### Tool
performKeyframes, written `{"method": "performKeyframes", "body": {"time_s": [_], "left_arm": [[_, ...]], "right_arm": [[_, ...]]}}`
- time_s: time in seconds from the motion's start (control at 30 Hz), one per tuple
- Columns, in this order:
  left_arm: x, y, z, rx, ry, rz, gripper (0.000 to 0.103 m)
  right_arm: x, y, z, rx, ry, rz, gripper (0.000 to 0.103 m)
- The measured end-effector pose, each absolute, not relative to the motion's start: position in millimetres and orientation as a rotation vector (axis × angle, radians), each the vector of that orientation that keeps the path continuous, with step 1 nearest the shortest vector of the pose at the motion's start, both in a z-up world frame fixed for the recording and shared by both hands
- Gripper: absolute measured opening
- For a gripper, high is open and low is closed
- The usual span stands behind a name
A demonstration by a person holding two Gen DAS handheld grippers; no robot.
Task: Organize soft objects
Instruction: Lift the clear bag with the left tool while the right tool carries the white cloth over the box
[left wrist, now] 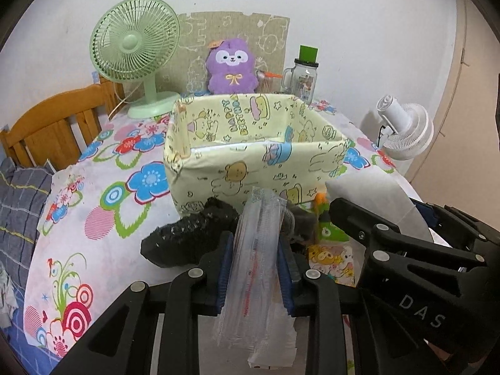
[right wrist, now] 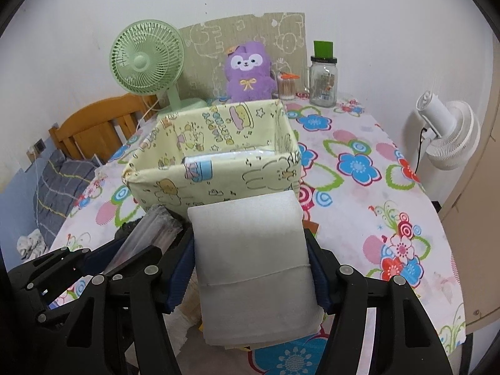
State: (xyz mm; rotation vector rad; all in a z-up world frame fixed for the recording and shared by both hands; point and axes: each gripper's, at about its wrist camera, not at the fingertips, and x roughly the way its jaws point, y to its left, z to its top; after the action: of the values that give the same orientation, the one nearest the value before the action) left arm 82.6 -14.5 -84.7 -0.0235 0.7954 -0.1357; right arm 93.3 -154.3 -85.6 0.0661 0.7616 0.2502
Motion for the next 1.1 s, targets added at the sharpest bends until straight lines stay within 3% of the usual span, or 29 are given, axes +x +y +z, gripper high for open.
{"method": "performKeyframes", "body": {"time_s": [1.1], "left_arm": [[109.6, -11.9, -27.3, -0.027, 0.682, -0.107, 0.027]], "right_arm": [[118.9, -154.9, -21.8, 0.076, 0.649, 0.242, 0.067]]}}
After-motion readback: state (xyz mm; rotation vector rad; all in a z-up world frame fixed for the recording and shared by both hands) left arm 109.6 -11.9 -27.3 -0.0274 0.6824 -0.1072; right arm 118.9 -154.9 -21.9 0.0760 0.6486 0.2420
